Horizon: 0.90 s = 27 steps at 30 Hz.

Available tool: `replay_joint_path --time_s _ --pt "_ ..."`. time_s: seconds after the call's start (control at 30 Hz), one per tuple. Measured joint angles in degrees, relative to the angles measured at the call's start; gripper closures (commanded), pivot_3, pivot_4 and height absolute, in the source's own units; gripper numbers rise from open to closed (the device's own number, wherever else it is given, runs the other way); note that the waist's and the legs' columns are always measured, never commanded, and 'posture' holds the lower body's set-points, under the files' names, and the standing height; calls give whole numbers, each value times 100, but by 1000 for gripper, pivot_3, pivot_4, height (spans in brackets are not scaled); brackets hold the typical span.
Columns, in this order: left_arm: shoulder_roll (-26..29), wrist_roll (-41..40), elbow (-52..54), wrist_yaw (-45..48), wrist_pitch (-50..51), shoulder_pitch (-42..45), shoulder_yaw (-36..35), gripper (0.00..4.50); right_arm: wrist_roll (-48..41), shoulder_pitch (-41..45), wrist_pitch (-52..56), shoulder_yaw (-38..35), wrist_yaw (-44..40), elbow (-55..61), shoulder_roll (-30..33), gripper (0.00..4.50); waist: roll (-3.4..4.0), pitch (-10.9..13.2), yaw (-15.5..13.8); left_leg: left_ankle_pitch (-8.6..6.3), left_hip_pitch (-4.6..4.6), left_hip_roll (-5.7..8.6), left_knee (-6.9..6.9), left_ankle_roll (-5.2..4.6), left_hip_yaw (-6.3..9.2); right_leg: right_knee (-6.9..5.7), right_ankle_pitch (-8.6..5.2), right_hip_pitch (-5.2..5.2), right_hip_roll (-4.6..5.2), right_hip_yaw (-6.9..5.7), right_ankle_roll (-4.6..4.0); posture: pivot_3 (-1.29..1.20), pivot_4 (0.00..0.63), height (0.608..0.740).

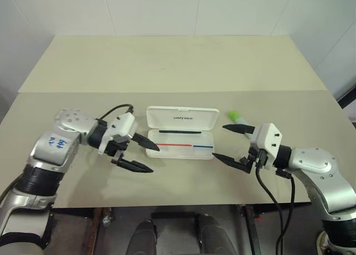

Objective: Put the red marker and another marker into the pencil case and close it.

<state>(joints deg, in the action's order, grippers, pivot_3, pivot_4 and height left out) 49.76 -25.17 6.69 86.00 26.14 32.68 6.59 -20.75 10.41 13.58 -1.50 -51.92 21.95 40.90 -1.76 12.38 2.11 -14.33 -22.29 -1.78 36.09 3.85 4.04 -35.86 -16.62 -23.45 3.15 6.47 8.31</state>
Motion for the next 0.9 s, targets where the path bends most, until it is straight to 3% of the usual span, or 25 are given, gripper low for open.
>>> replay_joint_path --time_s 0.03,0.27,0.33,0.43,0.6,0.8,0.9 --pt "75 -86 96 -2 30 -104 -98 13 0 10 -1 4 -28 -6 0 0 0 0 -1 0 -1 0 0 0 0 2 0 -1 0 0 0 0 150 740" --pt "543 -522 562 -142 226 -980 -991 13 -2 152 -19 61 -205 -215 2 0 0 0 4 0 0 -2 0 0 0 2 -9 -3 0 -1 -17 0 150 740" --pt "606 -592 609 -234 225 -1139 -1310 13 -6 199 -26 68 -248 -222 2 0 0 0 4 0 0 -1 0 0 -1 3 -49 -2 1 -1 -91 0 150 740" --pt "648 -659 608 -460 150 -1718 -2029 13 -50 294 -29 88 -370 -226 31 0 0 0 41 0 3 -2 -4 0 -5 2 -49 -2 3 1 -91 0 150 740" --pt "686 -689 604 -618 -22 -2560 -2656 13 -179 396 10 81 -552 -170 170 0 -1 0 73 0 4 -3 -4 0 -4 2 -50 -2 5 -2 -92 0 150 740" --pt "985 -110 -576 -605 -1130 -2635 -2932 13 -247 404 30 82 -671 -166 259 0 -3 0 84 0 6 -2 -1 0 -8 9 -54 0 5 0 -101 0 150 740" --pt "996 343 -1312 -1160 -1374 -2203 -2849 13 -253 570 37 91 -661 -123 258 0 -2 0 96 1 6 -3 0 -1 -8 8 -53 -1 5 0 -100 0 150 740"
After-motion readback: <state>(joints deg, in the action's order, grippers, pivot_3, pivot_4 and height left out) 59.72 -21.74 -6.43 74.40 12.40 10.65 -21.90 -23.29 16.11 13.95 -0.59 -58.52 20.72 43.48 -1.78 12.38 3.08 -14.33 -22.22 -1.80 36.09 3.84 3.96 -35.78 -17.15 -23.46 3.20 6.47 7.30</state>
